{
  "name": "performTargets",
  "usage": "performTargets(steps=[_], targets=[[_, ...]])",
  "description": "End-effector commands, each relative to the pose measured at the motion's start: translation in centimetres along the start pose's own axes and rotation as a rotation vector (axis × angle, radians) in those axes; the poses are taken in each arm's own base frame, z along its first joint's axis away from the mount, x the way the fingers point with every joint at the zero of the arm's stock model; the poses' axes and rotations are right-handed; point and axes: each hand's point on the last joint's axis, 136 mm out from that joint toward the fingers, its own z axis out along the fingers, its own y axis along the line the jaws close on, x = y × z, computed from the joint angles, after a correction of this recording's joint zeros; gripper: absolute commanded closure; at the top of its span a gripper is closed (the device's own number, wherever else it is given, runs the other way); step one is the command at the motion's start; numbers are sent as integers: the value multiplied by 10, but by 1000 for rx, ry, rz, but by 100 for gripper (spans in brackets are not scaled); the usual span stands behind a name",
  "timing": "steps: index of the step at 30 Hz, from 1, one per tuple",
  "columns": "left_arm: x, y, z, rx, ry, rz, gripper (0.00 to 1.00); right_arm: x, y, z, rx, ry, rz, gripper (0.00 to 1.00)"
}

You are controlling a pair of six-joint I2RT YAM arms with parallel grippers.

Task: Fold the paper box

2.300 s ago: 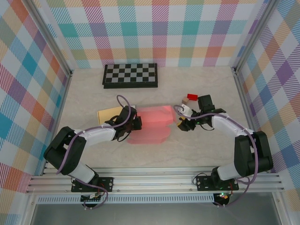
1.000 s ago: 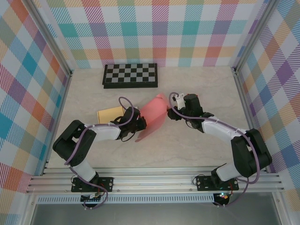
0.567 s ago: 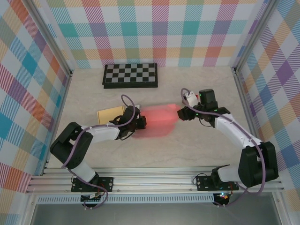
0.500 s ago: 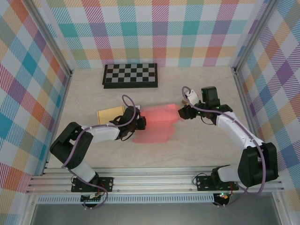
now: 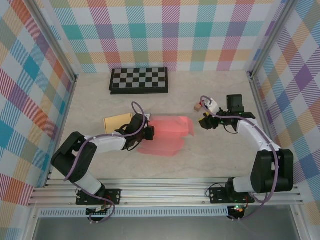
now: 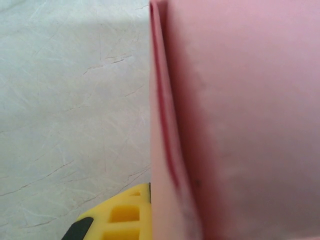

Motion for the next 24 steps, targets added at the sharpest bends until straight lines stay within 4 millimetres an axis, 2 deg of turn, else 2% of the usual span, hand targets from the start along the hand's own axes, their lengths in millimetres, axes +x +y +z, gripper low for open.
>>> performTargets(steps=[1,6,14,18,22,24], targets=[[-9,-2,-5,22,-30,20,100,-4,18,11,-102,-39,-88,47],[-16,-4,-4,38,-49,-29,100,12,57,30,-265,35,-126,48],[-17,-7,3,60,-41,-87,100,-4,91,26,-437,-19,-101,47],[-16,-12,7,89,-34,-111,100,-8,94,31,-443,-28,-85,46],[-18,-4,6,54,-25,-139,100,11,77,38,-321,51,-137,45],[-19,1,4,35,-17,-158,100,11,70,36,-271,48,-172,45]])
